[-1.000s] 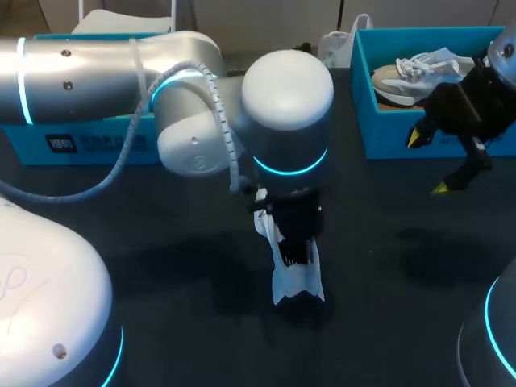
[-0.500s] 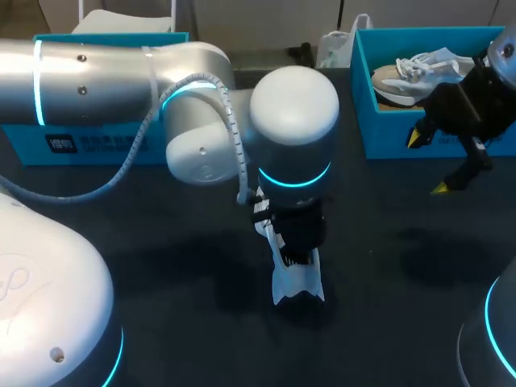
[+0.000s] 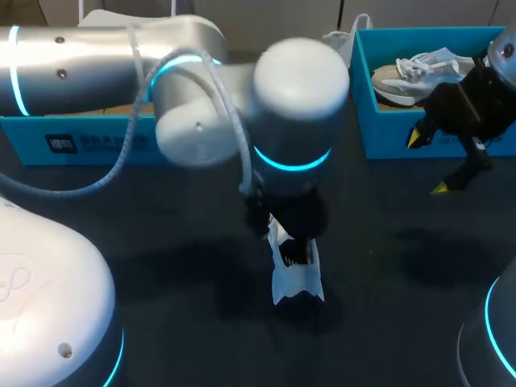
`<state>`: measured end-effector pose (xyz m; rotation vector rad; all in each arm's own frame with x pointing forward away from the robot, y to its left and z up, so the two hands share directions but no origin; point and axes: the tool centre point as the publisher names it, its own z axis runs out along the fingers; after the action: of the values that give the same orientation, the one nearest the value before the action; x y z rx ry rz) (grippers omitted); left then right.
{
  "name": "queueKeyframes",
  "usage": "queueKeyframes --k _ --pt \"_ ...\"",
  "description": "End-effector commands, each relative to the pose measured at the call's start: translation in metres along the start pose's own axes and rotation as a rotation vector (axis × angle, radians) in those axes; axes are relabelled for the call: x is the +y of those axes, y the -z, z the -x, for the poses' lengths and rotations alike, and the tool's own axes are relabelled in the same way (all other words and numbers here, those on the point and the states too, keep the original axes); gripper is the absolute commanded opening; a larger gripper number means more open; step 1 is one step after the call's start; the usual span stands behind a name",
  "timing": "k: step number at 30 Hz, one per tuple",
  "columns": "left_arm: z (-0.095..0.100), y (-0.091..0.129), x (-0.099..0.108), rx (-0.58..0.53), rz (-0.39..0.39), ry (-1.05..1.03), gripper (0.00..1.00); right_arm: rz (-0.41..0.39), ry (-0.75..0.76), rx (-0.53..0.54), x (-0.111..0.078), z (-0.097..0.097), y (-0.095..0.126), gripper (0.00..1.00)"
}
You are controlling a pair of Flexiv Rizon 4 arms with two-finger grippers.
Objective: Take the shoe out of the shoebox, open the shoe tongue, remove and reinsert the insole, then place the shoe into the shoebox
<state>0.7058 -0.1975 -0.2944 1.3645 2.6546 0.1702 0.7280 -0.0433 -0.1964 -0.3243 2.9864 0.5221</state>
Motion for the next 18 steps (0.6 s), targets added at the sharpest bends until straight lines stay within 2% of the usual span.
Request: queueKeyframes --k 1,11,12,13,15,17,18 --pt "-0.005 0.010 0.012 -0.005 -0.020 -0.005 1.00 -0.003 -0.001 0.001 0.000 0.001 -0.001 1.00" --pt "-0.005 0.010 0.012 -0.005 -0.020 -0.005 1.00 -0.003 -0.001 0.001 0.000 0.001 -0.001 1.00" --pt "-0.002 0.015 0.000 0.041 -0.063 0.161 1.00 -0.003 -0.001 0.001 0.000 0.001 -0.001 1.00" --pt "-0.002 0.018 -0.002 0.067 -0.084 0.232 1.00 -0.003 -0.001 0.001 0.000 0.001 -0.001 1.00" --pt "0.003 0.021 -0.011 0.093 -0.095 0.547 1.00 -0.003 -0.001 0.001 0.000 0.001 -0.001 1.00" --pt "0.005 0.023 -0.015 0.152 -0.100 0.757 1.00 -0.003 -0.001 0.001 0.000 0.001 -0.001 1.00" --pt "0.006 0.022 -0.017 0.148 -0.085 0.820 1.00 -0.003 -0.001 0.001 0.000 0.001 -0.001 1.00"
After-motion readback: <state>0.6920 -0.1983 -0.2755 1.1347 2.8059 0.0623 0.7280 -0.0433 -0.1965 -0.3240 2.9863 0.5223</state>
